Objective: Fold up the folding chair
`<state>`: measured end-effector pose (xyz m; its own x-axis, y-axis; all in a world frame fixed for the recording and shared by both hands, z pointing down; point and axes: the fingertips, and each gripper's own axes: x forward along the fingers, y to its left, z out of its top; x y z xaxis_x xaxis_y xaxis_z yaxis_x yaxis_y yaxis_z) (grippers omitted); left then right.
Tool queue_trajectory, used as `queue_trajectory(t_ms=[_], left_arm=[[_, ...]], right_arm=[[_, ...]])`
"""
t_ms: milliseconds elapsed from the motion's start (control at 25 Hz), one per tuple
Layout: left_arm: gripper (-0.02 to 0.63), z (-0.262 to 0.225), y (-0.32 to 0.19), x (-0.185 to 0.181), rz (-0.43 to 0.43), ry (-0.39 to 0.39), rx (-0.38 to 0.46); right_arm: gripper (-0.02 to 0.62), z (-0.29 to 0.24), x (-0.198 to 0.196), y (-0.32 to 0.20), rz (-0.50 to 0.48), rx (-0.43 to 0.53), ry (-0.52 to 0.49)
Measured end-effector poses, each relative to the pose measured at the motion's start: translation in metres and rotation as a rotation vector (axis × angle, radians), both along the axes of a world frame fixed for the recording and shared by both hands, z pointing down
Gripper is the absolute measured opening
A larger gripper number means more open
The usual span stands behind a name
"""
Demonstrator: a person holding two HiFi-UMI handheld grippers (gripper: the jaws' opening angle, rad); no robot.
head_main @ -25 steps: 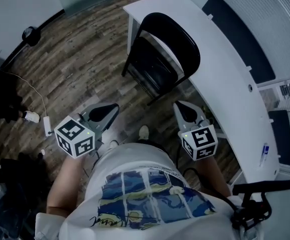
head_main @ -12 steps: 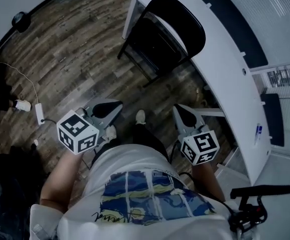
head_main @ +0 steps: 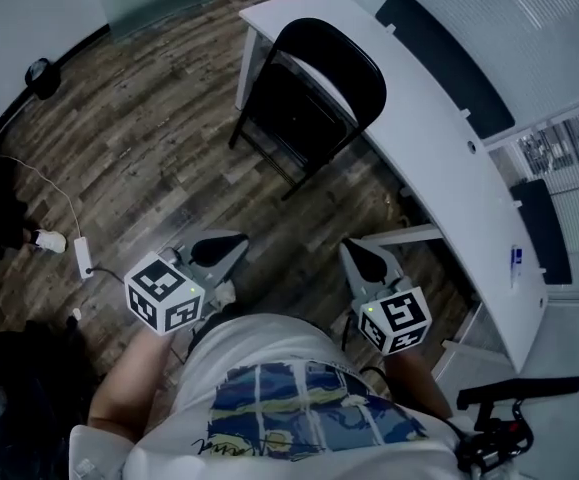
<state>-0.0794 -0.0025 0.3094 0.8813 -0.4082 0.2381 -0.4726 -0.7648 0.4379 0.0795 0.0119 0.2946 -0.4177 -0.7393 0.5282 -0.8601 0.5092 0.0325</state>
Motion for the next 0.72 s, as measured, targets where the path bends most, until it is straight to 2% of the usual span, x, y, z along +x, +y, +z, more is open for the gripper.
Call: queue_trajectory(t_ms=[520,720], left_arm=[[0.003,-0.021,0.095,0.076,-0.015,-0.006,0.032],[0.003,-0.023,0.136,0.092,-0.050,-0.023,0.045]], right_arm=[[0.003,-0.006,0.069,0.104,0.012,0.035,-0.048],[0.003,-0.003,0.086,0.145,-0.013,0.054,-0.066]])
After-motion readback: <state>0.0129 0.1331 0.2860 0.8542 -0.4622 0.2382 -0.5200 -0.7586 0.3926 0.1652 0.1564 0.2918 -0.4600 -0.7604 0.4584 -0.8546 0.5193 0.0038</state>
